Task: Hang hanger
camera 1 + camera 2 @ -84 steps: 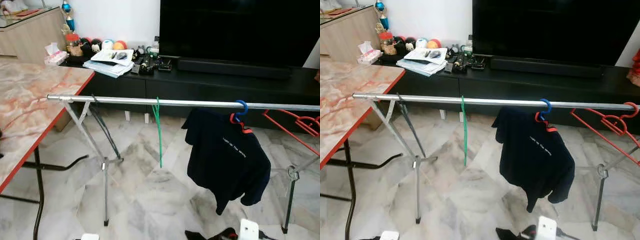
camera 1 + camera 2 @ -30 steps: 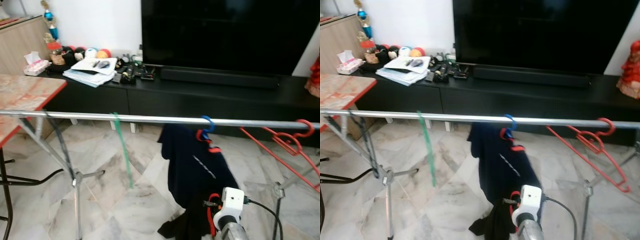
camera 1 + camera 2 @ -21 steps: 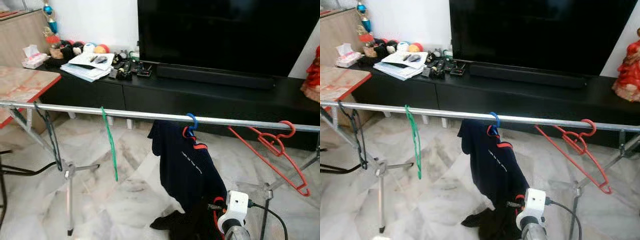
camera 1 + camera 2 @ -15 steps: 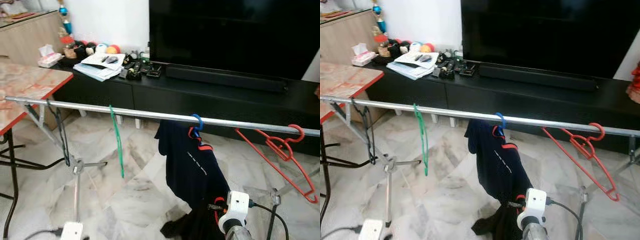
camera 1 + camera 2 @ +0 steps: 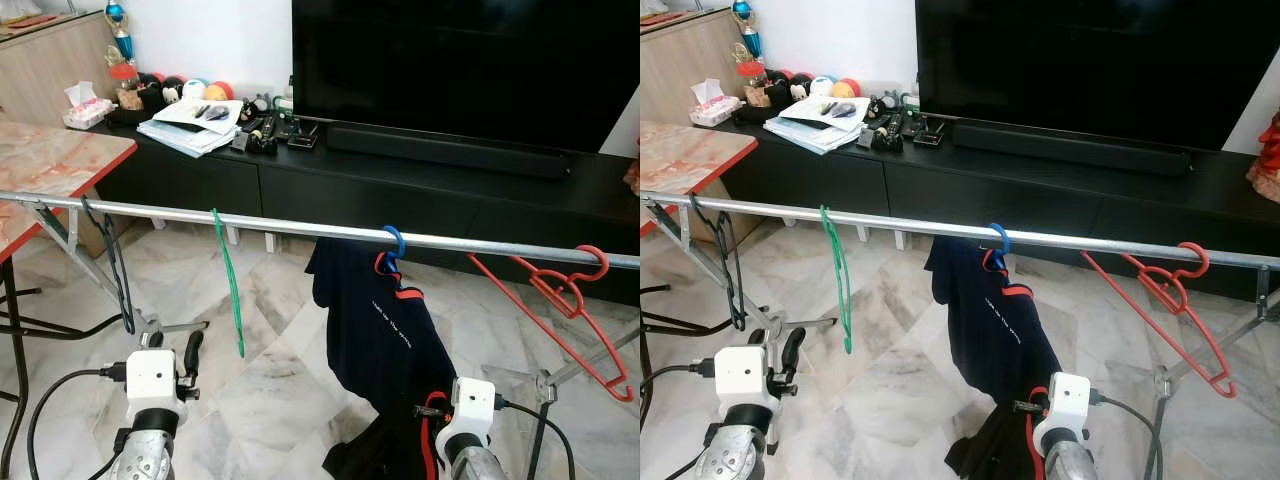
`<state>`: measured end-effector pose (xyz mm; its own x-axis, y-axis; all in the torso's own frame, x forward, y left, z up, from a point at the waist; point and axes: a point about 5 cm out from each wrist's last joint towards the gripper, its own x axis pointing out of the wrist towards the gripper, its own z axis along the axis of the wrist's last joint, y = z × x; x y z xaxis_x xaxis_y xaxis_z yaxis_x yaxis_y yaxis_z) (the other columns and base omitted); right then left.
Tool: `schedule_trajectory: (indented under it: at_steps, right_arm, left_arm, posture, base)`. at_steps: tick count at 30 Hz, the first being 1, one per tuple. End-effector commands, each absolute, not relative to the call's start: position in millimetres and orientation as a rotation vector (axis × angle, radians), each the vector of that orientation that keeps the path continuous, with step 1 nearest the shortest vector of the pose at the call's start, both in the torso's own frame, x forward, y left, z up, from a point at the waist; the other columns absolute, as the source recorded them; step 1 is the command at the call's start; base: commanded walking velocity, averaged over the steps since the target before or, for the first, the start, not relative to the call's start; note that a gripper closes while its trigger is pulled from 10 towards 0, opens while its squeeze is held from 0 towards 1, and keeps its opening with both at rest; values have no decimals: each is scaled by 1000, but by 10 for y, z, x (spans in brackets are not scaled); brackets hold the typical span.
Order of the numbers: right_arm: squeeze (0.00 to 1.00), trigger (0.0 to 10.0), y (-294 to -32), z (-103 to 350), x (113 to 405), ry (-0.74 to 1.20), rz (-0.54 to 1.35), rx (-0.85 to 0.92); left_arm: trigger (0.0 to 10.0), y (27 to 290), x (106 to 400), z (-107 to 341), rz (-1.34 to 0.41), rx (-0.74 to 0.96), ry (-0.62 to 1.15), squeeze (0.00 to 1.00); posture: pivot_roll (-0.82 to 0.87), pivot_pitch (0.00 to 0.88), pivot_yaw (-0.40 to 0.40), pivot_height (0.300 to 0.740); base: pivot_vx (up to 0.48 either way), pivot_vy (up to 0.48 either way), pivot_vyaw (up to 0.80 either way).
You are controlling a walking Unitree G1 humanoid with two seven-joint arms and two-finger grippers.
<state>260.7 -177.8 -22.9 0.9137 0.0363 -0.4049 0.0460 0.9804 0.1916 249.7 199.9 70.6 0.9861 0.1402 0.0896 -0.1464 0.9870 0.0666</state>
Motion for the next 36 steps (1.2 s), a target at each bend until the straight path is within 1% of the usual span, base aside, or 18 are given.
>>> schedule_trajectory:
  at_steps: [1, 3, 6, 22, 29, 33, 36]
  right_arm:
    - [0, 10000, -1760, -229, 2617, 429, 6, 199]
    - [0, 10000, -1739, -250, 2603, 444, 13, 206]
    - [0, 10000, -1728, -288, 2561, 463, 10, 201]
    - [0, 10000, -1725, -357, 2485, 504, 12, 203]
    - [0, 10000, -1722, -368, 2477, 514, 11, 206]
    - [0, 10000, -1726, -373, 2472, 519, 10, 206]
    - [0, 10000, -1727, -378, 2467, 523, 10, 207]
  left_arm:
    - [10000, 1961, 2521, 732, 117, 63, -68, 0]
    - [10000, 1920, 2565, 733, 71, 76, -53, 0]
    - [10000, 1939, 2642, 779, 76, 66, -55, 0]
    - [10000, 1906, 2661, 864, 35, 76, -64, 0]
    - [10000, 1927, 2625, 1039, 58, 117, -158, 0]
    - [10000, 1917, 2614, 1065, 41, 128, -149, 0]
    - [10000, 1900, 2643, 1060, 21, 106, -102, 0]
  posture:
    - [46, 71, -12, 721]
    - [39, 71, -7, 721]
    - [36, 73, -1, 721]
    - [41, 60, 1, 721]
    - [45, 73, -4, 721]
    - [49, 79, -5, 721]
    - [52, 86, -7, 721]
  base:
    - [0, 0, 0]
    - [291, 0, 0]
    - [320, 0, 0]
    - [341, 0, 0]
    - [0, 0, 0]
    - [0, 0, 0]
    - [0, 0, 0]
